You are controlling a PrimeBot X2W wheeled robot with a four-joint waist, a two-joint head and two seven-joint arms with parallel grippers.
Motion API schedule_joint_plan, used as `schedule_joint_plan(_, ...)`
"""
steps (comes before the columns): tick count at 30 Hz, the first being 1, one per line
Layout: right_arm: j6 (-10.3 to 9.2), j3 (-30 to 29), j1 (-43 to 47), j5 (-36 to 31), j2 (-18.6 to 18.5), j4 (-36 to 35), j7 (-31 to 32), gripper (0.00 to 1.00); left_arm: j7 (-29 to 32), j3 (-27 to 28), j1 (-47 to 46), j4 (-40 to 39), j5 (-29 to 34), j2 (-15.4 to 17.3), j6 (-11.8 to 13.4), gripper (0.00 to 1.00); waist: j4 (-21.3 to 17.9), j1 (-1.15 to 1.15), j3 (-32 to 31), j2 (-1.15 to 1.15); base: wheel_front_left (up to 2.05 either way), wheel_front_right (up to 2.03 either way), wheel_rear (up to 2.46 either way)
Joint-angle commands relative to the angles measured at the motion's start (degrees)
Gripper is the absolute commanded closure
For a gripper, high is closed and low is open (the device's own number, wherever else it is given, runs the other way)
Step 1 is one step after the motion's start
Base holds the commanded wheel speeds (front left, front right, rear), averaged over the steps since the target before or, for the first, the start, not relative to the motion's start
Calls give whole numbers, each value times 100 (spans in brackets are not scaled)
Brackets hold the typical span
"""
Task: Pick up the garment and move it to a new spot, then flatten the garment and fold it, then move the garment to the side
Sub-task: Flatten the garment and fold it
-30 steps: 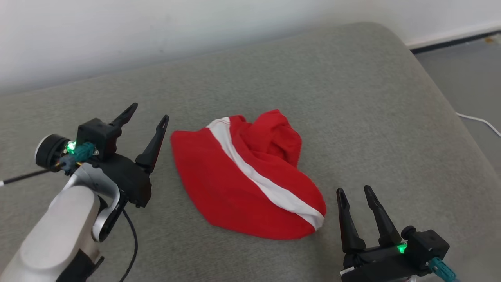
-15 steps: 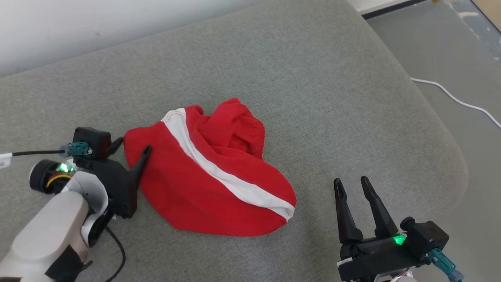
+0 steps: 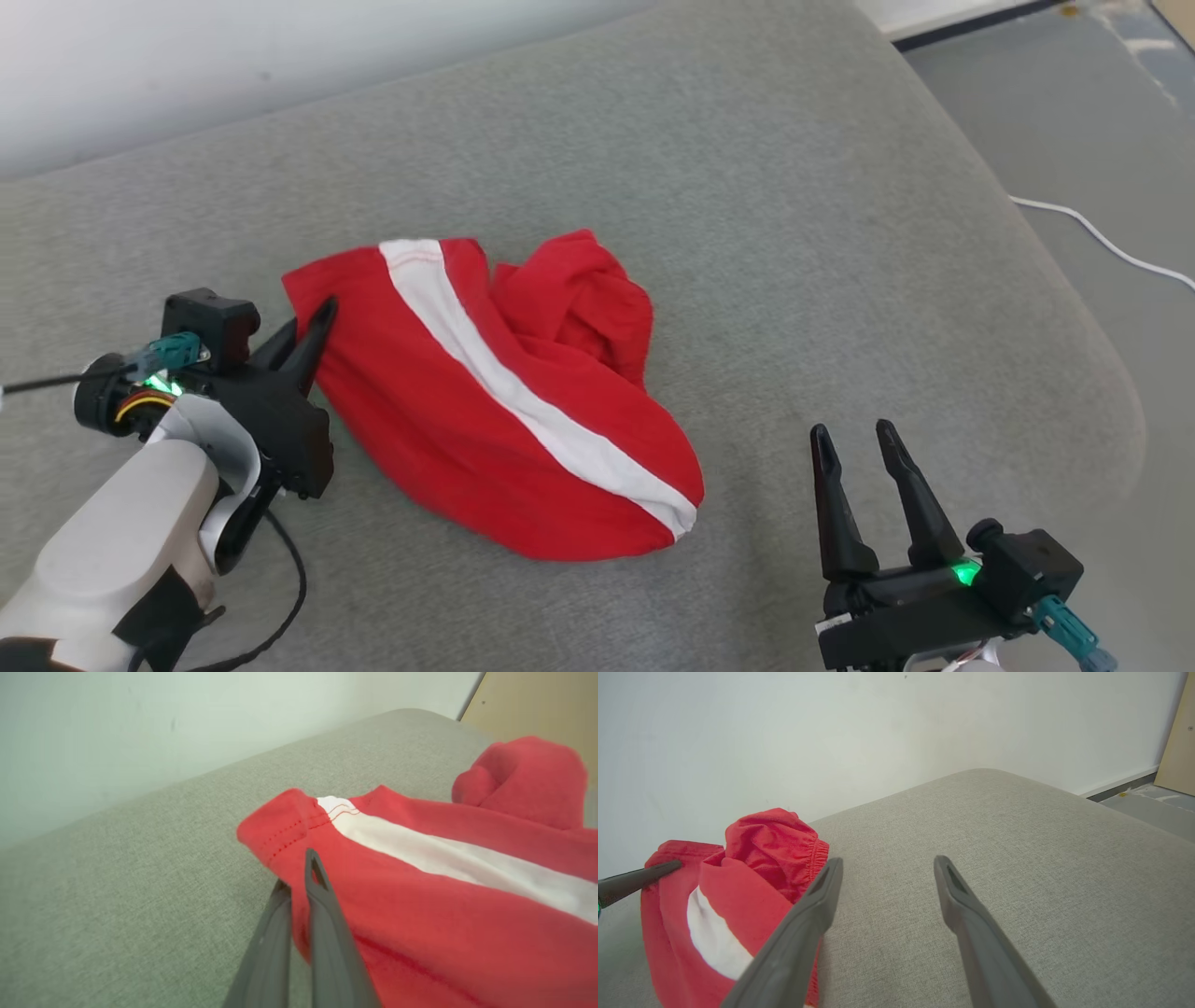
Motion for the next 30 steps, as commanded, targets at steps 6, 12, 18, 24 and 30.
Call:
schedule_joint_plan(6, -13, -81, 212, -173, 17, -43, -2, 0, -746, 141, 385, -407, 39, 40, 133, 100, 686, 0, -342, -1, 0, 0, 0)
schedule_joint_plan(12, -13, -139, 356, -314, 0, -56, -2, 0, -916, 595, 1652, -1548, 118, 20, 732, 100, 1332, 0, -486, -1, 0, 0, 0)
schedule_joint_plan(18, -13, -189, 448, -379, -101, -47, -2, 0, -917, 1549, 3385, -2629, 365, -432, 1109, 100, 1838, 0, -560, -1, 0, 0, 0)
schedule_joint_plan(24, -13, -200, 510, -392, -170, 12, -1, 0, -919, 1927, 4135, -2492, 566, -882, 926, 97, 2090, 0, -651, -1, 0, 0, 0)
schedule_joint_plan(30, -13, -187, 529, -388, -208, 35, -1, 0, -919, 2322, 4247, -2298, 1070, -1234, 748, 0, 2239, 0, -717, -1, 0, 0, 0)
